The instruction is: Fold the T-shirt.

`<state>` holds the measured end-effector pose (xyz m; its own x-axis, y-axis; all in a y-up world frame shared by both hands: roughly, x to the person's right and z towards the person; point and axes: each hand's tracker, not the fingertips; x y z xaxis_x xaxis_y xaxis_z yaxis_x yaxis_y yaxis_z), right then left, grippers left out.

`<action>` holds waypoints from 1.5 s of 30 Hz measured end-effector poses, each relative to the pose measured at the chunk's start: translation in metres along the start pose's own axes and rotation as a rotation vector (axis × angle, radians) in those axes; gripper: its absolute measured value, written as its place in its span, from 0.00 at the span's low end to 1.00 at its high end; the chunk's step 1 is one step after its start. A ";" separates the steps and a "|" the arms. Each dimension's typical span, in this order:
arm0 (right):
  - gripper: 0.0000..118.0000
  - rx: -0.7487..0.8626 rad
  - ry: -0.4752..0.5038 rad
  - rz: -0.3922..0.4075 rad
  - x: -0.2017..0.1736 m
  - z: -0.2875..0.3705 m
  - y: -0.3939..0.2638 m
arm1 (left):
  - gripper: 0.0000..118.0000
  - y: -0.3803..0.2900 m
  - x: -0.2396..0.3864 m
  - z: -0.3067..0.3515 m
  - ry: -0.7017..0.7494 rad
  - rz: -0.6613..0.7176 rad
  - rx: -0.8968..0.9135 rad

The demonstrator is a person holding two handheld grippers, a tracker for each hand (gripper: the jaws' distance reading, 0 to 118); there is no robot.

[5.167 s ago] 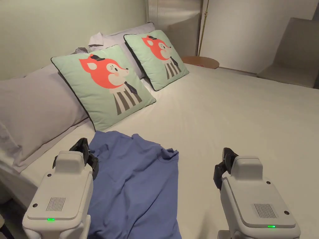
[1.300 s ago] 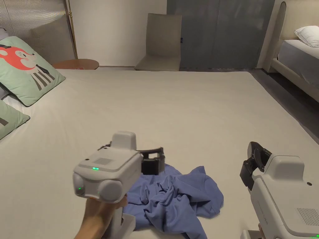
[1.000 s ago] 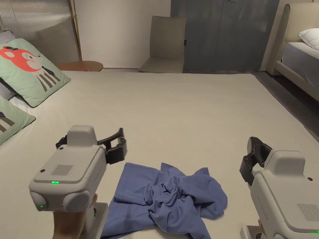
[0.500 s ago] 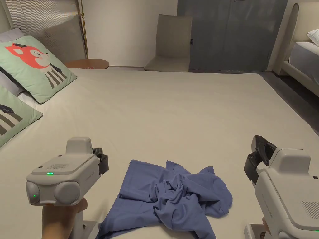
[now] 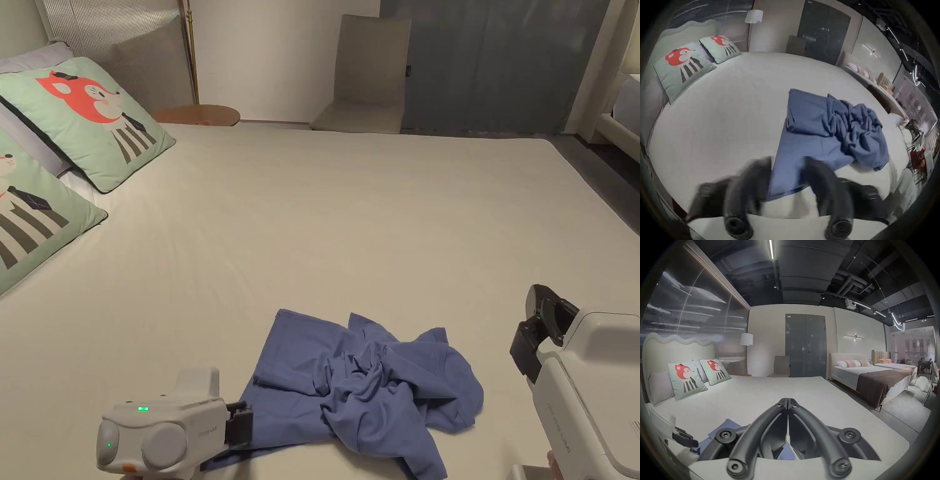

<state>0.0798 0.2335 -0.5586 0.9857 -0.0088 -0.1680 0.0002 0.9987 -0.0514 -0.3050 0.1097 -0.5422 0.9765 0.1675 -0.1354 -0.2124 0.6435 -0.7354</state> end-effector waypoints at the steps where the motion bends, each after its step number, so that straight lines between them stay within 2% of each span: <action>1: 0.01 -0.002 0.000 -0.001 0.001 0.000 -0.001 | 0.63 -0.003 0.001 -0.002 0.010 -0.013 -0.005; 2: 0.01 -0.004 0.000 -0.002 0.001 0.001 -0.001 | 0.81 -0.005 0.001 -0.003 0.022 -0.025 -0.015; 3: 0.01 -0.008 0.001 -0.003 0.001 0.001 -0.001 | 0.86 -0.007 0.001 -0.003 0.028 -0.040 -0.017; 6: 0.01 -0.014 0.000 -0.008 0.001 -0.002 -0.007 | 0.83 -0.011 0.002 -0.006 0.034 -0.049 -0.028; 8: 0.01 -0.018 0.002 -0.012 0.001 -0.002 -0.008 | 0.72 -0.016 0.002 -0.011 0.029 -0.043 -0.042; 10: 0.01 -0.020 0.003 -0.012 -0.002 0.001 -0.005 | 0.40 -0.021 0.003 -0.020 0.023 -0.037 -0.068; 13: 0.01 -0.027 0.007 -0.007 -0.002 0.001 -0.006 | 0.26 -0.028 0.011 -0.022 0.053 -0.073 -0.047; 14: 0.01 -0.030 0.006 -0.006 -0.002 0.000 -0.007 | 0.12 -0.027 0.017 -0.017 0.054 -0.076 -0.044; 15: 0.01 -0.034 0.006 -0.005 -0.002 -0.001 -0.008 | 0.05 -0.026 0.020 -0.012 0.027 -0.072 -0.030; 16: 0.01 -0.036 0.007 -0.006 -0.002 -0.002 -0.008 | 0.05 -0.024 0.022 -0.010 -0.022 -0.056 -0.025; 20: 0.01 -0.073 0.009 -0.019 -0.002 -0.013 -0.010 | 0.05 -0.010 0.023 0.005 0.017 -0.089 0.044; 24: 0.02 -0.228 0.022 -0.016 0.001 -0.061 -0.021 | 0.05 0.008 0.024 0.025 -0.056 -0.057 0.110; 25: 0.06 -0.289 0.028 -0.010 0.002 -0.079 -0.026 | 0.05 0.012 0.024 0.028 -0.071 -0.059 0.119; 26: 0.16 -0.337 0.039 -0.013 0.003 -0.092 -0.029 | 0.05 0.015 0.023 0.028 -0.080 -0.059 0.125; 29: 0.79 -0.518 0.073 -0.060 0.003 -0.139 -0.039 | 0.05 0.020 0.023 0.028 -0.110 -0.073 0.148; 30: 0.94 -0.578 0.079 -0.052 0.001 -0.157 -0.046 | 0.05 0.022 0.023 0.025 -0.113 -0.070 0.146; 31: 0.96 -0.591 0.081 -0.048 0.000 -0.165 -0.052 | 0.05 0.022 0.023 0.024 -0.116 -0.068 0.145; 36: 0.93 -0.807 0.094 0.019 -0.009 -0.213 -0.093 | 0.05 0.024 0.016 0.015 -0.130 -0.038 0.136; 38: 0.85 -0.845 0.111 0.057 -0.017 -0.218 -0.105 | 0.05 0.024 0.014 0.013 -0.131 -0.033 0.131; 40: 0.64 -0.878 0.113 0.074 -0.021 -0.222 -0.116 | 0.05 0.024 0.012 0.012 -0.132 -0.029 0.126; 41: 0.49 -0.882 0.118 0.067 -0.022 -0.222 -0.121 | 0.05 0.024 0.012 0.012 -0.132 -0.029 0.125; 42: 0.24 -0.885 0.143 0.039 -0.021 -0.219 -0.123 | 0.05 0.024 0.012 0.012 -0.131 -0.029 0.125; 43: 0.07 -0.858 0.172 -0.011 -0.020 -0.214 -0.120 | 0.05 0.024 0.011 0.013 -0.131 -0.029 0.126; 45: 0.06 -0.823 0.172 -0.012 -0.020 -0.205 -0.113 | 0.05 0.024 0.009 0.014 -0.133 -0.024 0.128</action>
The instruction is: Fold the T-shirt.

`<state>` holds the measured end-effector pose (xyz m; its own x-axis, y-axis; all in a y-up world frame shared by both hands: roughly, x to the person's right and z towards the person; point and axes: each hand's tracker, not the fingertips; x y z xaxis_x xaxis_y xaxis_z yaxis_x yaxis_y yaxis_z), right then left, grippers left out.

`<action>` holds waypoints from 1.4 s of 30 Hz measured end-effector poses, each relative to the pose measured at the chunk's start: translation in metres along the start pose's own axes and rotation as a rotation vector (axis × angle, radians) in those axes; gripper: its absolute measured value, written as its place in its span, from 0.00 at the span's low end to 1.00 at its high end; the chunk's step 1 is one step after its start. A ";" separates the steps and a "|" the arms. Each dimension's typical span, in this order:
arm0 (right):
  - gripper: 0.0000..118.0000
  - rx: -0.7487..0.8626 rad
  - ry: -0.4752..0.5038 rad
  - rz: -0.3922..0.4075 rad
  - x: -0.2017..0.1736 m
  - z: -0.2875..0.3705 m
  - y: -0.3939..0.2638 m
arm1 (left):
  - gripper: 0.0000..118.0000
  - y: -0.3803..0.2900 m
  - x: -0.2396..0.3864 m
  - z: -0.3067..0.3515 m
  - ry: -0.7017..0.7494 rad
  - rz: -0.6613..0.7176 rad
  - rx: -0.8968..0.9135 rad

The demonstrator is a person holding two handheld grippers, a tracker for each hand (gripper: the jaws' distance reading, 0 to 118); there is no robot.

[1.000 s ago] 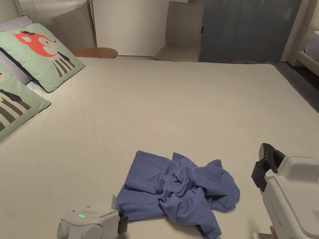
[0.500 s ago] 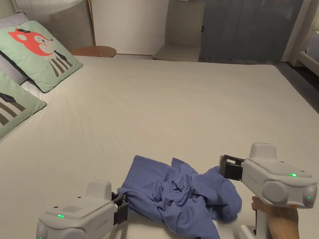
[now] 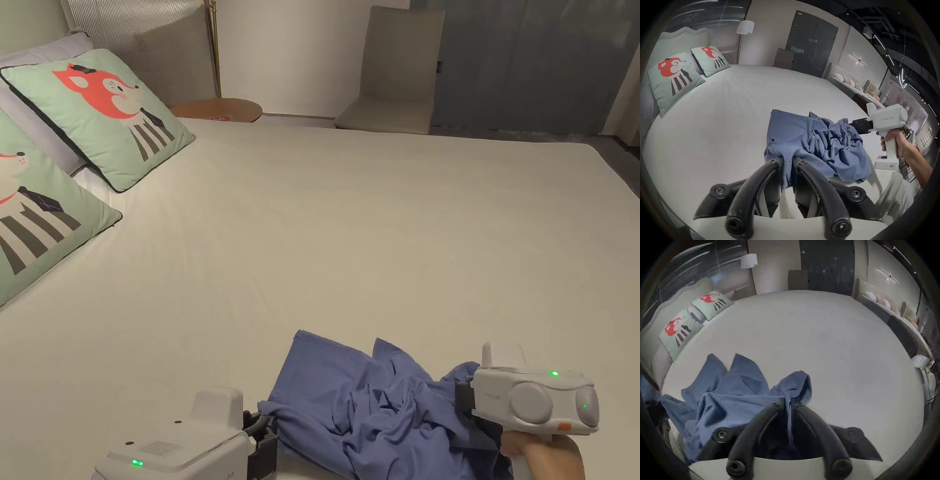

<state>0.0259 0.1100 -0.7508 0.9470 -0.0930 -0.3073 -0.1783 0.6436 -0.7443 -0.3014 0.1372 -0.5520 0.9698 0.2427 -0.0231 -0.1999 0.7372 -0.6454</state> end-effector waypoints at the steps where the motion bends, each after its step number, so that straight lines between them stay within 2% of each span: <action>1: 0.06 0.029 -0.007 0.034 0.000 0.009 0.002 | 0.05 0.001 0.000 0.001 -0.003 0.004 0.005; 5: 0.06 0.187 -0.032 0.055 0.007 0.053 0.021 | 0.05 0.017 -0.003 0.008 -0.009 0.021 0.044; 8: 0.06 0.310 -0.082 0.104 0.015 0.093 0.047 | 0.05 0.047 -0.007 0.018 -0.009 0.024 0.106; 13: 0.06 0.480 -0.111 0.099 0.035 0.161 0.101 | 0.05 0.127 -0.018 0.036 0.057 -0.044 0.225; 16: 0.06 0.570 -0.165 0.133 0.043 0.185 0.133 | 0.05 0.179 -0.025 0.045 0.109 -0.090 0.293; 19: 0.06 0.658 -0.174 0.100 0.055 0.201 0.163 | 0.05 0.232 -0.029 0.049 0.175 -0.120 0.348; 20: 0.06 0.696 -0.194 0.113 0.058 0.201 0.173 | 0.05 0.248 -0.030 0.049 0.173 -0.118 0.353; 25: 0.06 0.770 -0.294 0.158 0.067 0.208 0.221 | 0.05 0.330 -0.029 0.049 0.255 -0.099 0.454; 31: 0.06 0.815 -0.289 0.060 0.083 0.212 0.261 | 0.05 0.395 -0.038 0.036 0.333 -0.051 0.504; 36: 0.06 0.820 -0.237 0.034 0.094 0.189 0.274 | 0.05 0.403 -0.049 0.022 0.328 -0.009 0.533; 42: 0.06 0.728 -0.207 0.029 0.090 0.144 0.248 | 0.05 0.364 -0.071 -0.016 0.381 -0.027 0.449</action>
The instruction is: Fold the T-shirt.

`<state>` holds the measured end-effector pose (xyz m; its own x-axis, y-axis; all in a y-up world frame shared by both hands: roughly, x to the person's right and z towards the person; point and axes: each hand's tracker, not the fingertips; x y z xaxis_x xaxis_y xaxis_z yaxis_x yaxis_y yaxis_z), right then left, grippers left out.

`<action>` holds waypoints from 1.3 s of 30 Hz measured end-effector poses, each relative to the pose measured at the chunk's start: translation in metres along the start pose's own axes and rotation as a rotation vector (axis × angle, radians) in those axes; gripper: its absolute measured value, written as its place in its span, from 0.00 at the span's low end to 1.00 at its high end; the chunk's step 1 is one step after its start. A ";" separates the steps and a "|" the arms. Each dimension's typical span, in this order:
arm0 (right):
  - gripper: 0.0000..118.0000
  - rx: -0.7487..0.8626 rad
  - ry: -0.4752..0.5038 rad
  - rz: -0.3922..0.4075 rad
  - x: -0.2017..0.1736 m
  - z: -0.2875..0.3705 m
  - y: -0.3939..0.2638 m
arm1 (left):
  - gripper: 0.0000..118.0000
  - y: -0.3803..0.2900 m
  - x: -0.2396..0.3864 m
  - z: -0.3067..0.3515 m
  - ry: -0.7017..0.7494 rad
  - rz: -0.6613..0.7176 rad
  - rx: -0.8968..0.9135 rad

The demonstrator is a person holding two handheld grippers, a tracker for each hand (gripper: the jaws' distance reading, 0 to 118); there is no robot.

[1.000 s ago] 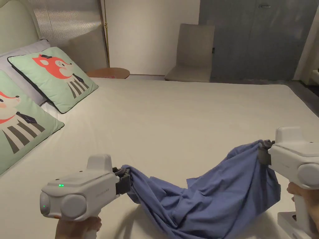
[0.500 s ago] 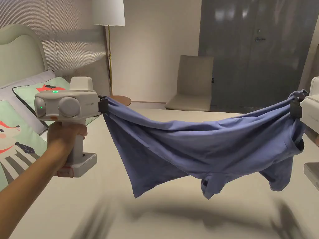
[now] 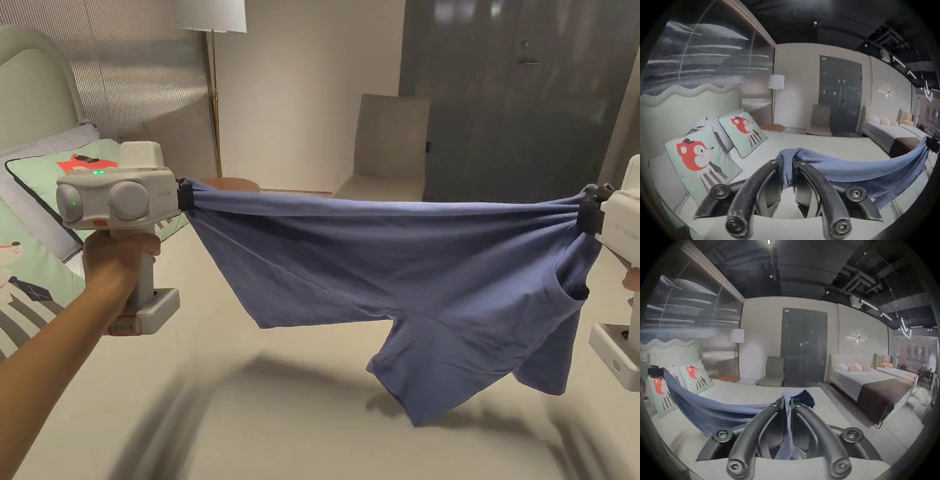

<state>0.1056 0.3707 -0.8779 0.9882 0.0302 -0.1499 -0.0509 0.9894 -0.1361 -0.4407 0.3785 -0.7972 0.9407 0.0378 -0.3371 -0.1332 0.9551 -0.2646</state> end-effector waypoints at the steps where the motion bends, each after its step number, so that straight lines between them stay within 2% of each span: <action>1: 0.06 -0.033 0.010 -0.003 -0.001 -0.002 -0.013 | 0.05 -0.015 -0.003 -0.002 -0.002 0.003 -0.024; 5: 0.06 -0.136 0.020 0.002 -0.008 0.006 -0.066 | 0.05 -0.077 -0.018 -0.004 -0.001 0.026 -0.130; 8: 0.06 -0.215 0.029 -0.026 -0.008 0.021 -0.112 | 0.05 -0.132 -0.032 0.003 -0.001 0.033 -0.225; 13: 0.06 -0.342 0.042 -0.049 -0.001 0.064 -0.186 | 0.05 -0.224 -0.052 0.041 -0.004 0.014 -0.361; 19: 0.06 -0.439 0.020 -0.108 0.002 0.134 -0.254 | 0.05 -0.295 -0.068 0.105 -0.012 -0.004 -0.465; 24: 0.06 -0.489 -0.001 -0.136 0.006 0.187 -0.289 | 0.05 -0.328 -0.084 0.146 -0.011 0.026 -0.519; 32: 0.06 -0.633 -0.027 -0.013 -0.007 0.240 -0.321 | 0.05 -0.360 -0.087 0.189 0.026 -0.011 -0.618; 37: 0.06 -0.675 -0.030 -0.052 -0.014 0.247 -0.336 | 0.05 -0.363 -0.086 0.189 0.035 -0.041 -0.621; 39: 0.08 -0.670 -0.038 -0.060 -0.012 0.246 -0.328 | 0.08 -0.361 -0.084 0.189 0.037 -0.055 -0.616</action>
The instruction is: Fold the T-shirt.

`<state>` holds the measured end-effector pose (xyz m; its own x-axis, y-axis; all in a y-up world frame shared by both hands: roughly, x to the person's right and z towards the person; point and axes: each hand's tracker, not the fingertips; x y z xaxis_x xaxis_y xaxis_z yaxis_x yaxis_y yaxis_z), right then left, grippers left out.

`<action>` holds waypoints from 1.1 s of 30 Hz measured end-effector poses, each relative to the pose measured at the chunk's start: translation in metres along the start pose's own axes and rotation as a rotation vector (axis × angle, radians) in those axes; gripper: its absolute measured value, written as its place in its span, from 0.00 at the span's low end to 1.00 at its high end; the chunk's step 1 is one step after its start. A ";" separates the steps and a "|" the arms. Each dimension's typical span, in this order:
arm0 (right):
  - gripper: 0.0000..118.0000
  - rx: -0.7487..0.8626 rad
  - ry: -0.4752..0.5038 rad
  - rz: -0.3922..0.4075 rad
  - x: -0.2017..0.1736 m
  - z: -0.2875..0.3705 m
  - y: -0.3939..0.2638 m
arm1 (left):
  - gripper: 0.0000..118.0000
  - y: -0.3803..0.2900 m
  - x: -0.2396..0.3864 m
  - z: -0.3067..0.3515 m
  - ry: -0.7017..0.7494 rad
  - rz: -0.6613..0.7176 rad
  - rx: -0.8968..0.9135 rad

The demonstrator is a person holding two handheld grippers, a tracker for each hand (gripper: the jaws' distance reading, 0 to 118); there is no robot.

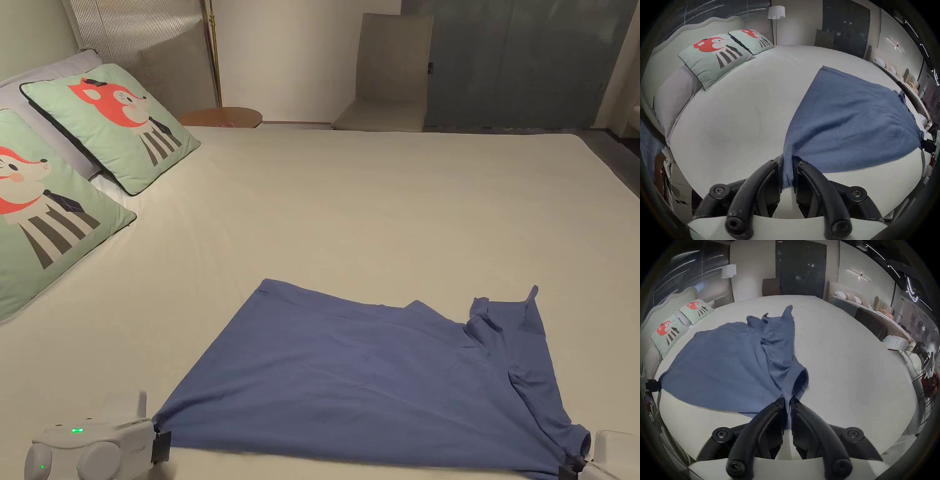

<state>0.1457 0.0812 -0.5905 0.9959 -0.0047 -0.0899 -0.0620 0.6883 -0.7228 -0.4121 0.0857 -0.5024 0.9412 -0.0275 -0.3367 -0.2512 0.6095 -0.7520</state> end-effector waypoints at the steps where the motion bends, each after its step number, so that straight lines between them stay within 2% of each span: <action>1: 0.14 -0.004 0.000 -0.012 -0.001 0.002 0.005 | 0.14 0.002 0.002 0.001 0.005 -0.008 0.003; 2: 0.23 -0.005 -0.004 -0.020 -0.002 0.005 0.009 | 0.27 0.005 0.003 0.002 0.007 -0.008 0.005; 3: 0.45 0.006 -0.009 -0.027 -0.002 0.012 0.018 | 0.54 0.010 0.004 0.005 0.011 -0.007 0.010; 4: 0.63 0.048 -0.013 -0.031 -0.004 0.019 0.026 | 0.70 0.013 0.016 0.018 0.010 -0.008 0.026; 5: 0.78 0.082 -0.017 -0.032 -0.006 0.025 0.033 | 0.82 0.018 0.021 0.026 -0.005 0.003 0.055; 6: 0.87 0.124 -0.021 -0.034 -0.009 0.033 0.043 | 0.86 0.027 0.027 0.038 -0.041 0.006 0.126; 13: 0.88 0.476 -0.025 -0.019 -0.033 0.102 0.106 | 0.86 0.090 0.073 0.112 -0.123 -0.068 0.558; 19: 0.87 0.660 -0.062 -0.004 -0.045 0.124 0.121 | 0.85 0.112 0.112 0.154 -0.178 -0.040 0.748; 21: 0.83 0.695 -0.084 0.007 -0.048 0.128 0.122 | 0.80 0.117 0.115 0.148 -0.185 -0.036 0.763; 22: 0.76 0.710 -0.091 0.016 -0.049 0.130 0.121 | 0.73 0.117 0.119 0.147 -0.194 -0.032 0.778; 23: 0.65 0.722 -0.099 0.021 -0.054 0.136 0.123 | 0.62 0.117 0.121 0.147 -0.206 -0.036 0.785; 25: 0.28 0.736 -0.118 0.032 -0.057 0.138 0.122 | 0.14 0.119 0.121 0.136 -0.223 -0.038 0.792; 26: 0.11 0.737 -0.121 0.039 -0.057 0.137 0.122 | 0.01 0.120 0.123 0.132 -0.233 -0.042 0.787; 27: 0.01 0.738 -0.120 0.041 -0.056 0.132 0.123 | 0.00 0.120 0.122 0.128 -0.260 -0.048 0.775; 29: 0.01 0.745 -0.113 0.040 -0.054 0.130 0.123 | 0.00 0.122 0.125 0.121 -0.295 -0.073 0.746; 33: 0.01 0.737 -0.110 0.042 -0.053 0.127 0.129 | 0.00 0.136 0.134 0.104 -0.245 -0.121 0.699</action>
<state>0.0931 0.2620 -0.5919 0.9969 0.0785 -0.0103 -0.0790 0.9944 -0.0698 -0.2964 0.2475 -0.5910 0.9970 0.0012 -0.0780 -0.0179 0.9769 -0.2129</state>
